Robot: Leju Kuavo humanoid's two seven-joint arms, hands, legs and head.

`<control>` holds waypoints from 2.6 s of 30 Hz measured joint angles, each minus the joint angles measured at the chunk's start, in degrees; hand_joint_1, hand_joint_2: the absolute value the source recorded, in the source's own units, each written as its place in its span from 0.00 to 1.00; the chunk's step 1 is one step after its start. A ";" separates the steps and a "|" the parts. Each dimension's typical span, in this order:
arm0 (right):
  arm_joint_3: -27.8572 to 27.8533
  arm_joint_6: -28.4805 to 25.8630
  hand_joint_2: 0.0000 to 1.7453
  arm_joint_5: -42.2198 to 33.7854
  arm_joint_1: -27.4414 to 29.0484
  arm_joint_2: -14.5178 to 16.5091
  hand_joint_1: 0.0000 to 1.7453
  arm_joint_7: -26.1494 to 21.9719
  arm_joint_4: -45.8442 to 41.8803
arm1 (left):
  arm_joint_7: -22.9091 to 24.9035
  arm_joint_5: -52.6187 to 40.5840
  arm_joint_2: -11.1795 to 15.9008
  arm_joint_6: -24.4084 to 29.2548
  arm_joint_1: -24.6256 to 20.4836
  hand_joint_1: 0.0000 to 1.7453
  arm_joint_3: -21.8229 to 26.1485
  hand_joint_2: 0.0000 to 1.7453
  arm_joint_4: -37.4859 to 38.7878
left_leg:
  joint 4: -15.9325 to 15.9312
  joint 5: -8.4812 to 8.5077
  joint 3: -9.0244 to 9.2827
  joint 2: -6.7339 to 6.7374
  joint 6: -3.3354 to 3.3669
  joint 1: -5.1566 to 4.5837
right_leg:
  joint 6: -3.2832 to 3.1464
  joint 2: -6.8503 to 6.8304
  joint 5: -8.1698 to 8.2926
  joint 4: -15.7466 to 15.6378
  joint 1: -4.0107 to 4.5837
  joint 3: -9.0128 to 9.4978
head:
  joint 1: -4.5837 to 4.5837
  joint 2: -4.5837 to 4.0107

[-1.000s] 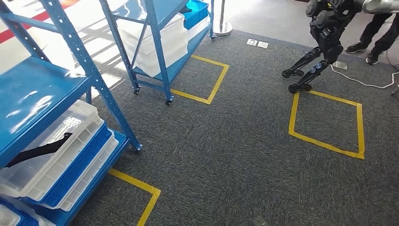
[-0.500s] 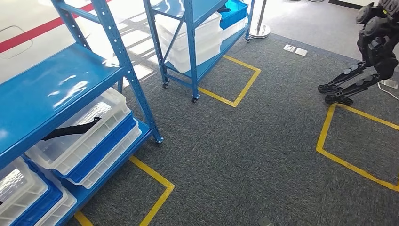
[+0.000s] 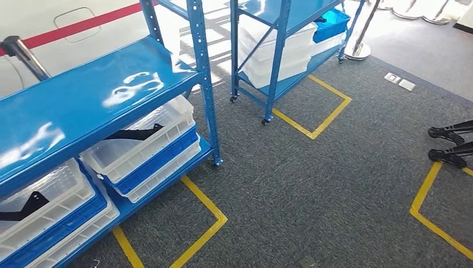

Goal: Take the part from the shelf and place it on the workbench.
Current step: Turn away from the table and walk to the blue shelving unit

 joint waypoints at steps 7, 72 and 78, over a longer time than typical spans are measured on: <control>-0.01 0.04 1.00 0.06 0.17 -0.04 0.00 0.11 0.00 | -0.08 0.37 -0.16 -0.15 0.04 0.00 -0.26 0.00 0.02 | 0.79 -0.50 -0.31 -5.96 -0.84 0.01 | -0.20 6.00 9.39 -13.20 -0.76 3.45 | -0.02 -0.01; -1.98 2.81 1.00 3.19 1.74 0.90 0.00 1.51 0.02 | -0.87 3.05 -3.01 -3.92 -0.67 0.00 -3.74 1.00 7.60 | 1.55 -1.67 -0.15 -0.45 -1.88 0.05 | -1.59 0.37 9.77 -14.05 0.12 3.23 | -0.24 -0.02; -5.02 4.23 0.00 5.62 2.62 1.59 0.00 2.04 -0.23 | -2.53 4.73 -5.78 -7.53 0.89 0.00 -4.98 0.00 16.40 | 17.87 -8.64 -7.66 0.45 -2.82 0.25 | -2.64 0.21 9.83 -14.13 0.31 3.18 | -0.33 -0.02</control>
